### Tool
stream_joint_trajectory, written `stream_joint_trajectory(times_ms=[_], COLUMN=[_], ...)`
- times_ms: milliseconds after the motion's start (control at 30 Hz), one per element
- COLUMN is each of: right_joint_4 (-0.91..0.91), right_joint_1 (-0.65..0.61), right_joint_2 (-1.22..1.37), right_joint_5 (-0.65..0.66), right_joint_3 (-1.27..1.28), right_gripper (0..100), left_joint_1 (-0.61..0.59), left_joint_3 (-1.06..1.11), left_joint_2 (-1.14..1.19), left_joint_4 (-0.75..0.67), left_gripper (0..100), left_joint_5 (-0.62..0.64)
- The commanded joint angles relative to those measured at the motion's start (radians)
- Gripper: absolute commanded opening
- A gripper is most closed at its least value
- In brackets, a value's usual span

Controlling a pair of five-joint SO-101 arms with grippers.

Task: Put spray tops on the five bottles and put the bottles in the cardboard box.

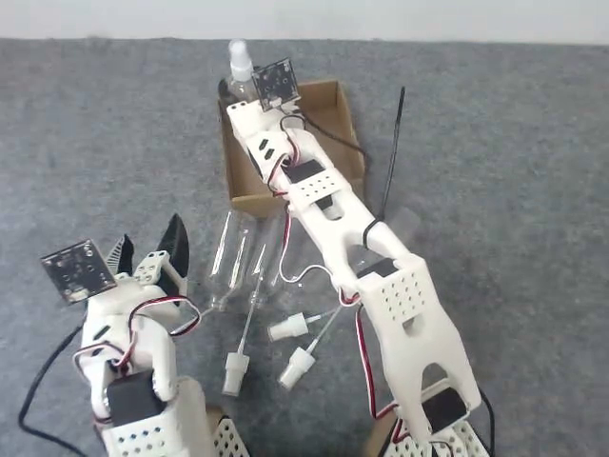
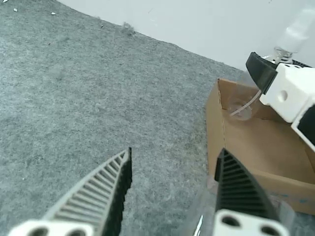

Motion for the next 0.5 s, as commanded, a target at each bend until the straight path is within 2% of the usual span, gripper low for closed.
stream_joint_trajectory(times_ms=[0, 233, 467], right_joint_4=[-0.027, -0.015, 0.134], right_joint_1=[-0.012, -0.01, -0.016], right_joint_2=[0.01, 0.202, 0.349], right_joint_5=[-0.012, -0.012, -0.014], right_joint_3=[-0.075, -0.311, -0.548], right_gripper=[6.9, 6.9, 7.1], left_joint_1=[-0.005, -0.005, -0.005], left_joint_3=[-0.013, -0.013, -0.013], left_joint_2=[-0.017, -0.017, -0.017], left_joint_4=[-0.009, -0.009, -0.009], left_gripper=[26, 26, 26], left_joint_5=[0.012, 0.012, 0.012])
